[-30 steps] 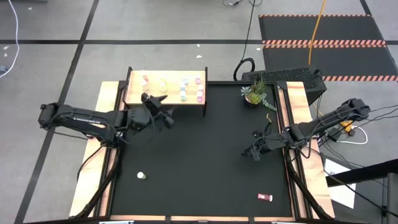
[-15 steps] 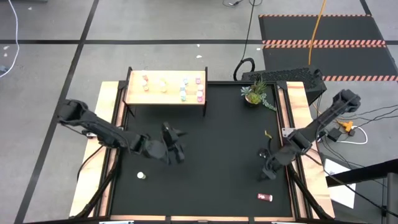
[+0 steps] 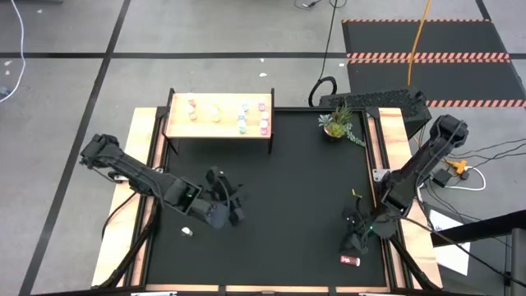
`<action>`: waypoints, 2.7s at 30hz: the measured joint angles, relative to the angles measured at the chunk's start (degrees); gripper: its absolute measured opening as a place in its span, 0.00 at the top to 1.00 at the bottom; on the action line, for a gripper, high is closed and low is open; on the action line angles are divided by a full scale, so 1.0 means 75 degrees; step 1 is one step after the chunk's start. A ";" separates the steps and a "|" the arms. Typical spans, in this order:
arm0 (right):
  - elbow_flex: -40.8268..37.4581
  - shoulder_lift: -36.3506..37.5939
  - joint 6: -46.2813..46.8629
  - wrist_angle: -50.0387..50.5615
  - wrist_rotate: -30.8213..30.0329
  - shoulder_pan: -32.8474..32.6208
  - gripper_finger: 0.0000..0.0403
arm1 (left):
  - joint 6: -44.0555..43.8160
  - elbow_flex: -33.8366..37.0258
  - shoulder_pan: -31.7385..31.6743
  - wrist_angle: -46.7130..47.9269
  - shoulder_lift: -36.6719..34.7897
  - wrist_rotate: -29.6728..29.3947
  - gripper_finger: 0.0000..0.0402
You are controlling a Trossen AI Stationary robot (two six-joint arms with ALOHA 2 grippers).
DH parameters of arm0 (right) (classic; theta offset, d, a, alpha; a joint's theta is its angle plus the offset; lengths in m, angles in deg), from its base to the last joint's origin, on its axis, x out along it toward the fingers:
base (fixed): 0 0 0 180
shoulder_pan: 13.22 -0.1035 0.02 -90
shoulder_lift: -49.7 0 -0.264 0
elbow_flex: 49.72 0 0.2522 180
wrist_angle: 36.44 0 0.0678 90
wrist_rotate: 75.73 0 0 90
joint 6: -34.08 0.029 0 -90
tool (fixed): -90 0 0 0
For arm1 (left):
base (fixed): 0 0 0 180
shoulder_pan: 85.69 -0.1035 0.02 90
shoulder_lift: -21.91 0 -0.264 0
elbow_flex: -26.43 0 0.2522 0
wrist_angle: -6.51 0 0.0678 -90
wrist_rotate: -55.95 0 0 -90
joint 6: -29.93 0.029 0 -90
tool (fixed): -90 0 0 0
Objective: Pick and place medicine bottles onto shelf by color
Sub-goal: Put the yellow pill bottle on the shelf align with the other yellow pill bottles
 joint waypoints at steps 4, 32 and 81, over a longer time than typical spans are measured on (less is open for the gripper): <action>0.0001 -0.0356 -0.0126 -0.1003 -0.1014 -0.0474 0.62 | -0.2325 -0.0686 0.0296 0.2082 -0.0298 0.0252 0.55; 0.0003 -0.0735 -0.0423 -0.1109 -0.1554 -0.1120 0.62 | -1.0486 0.2498 0.3425 0.2761 -0.0427 0.4662 0.27; 0.0003 -0.0735 -0.0540 -0.0642 -0.1531 -0.1108 0.62 | -0.7887 0.3206 0.1302 0.1958 -0.0427 0.6476 0.70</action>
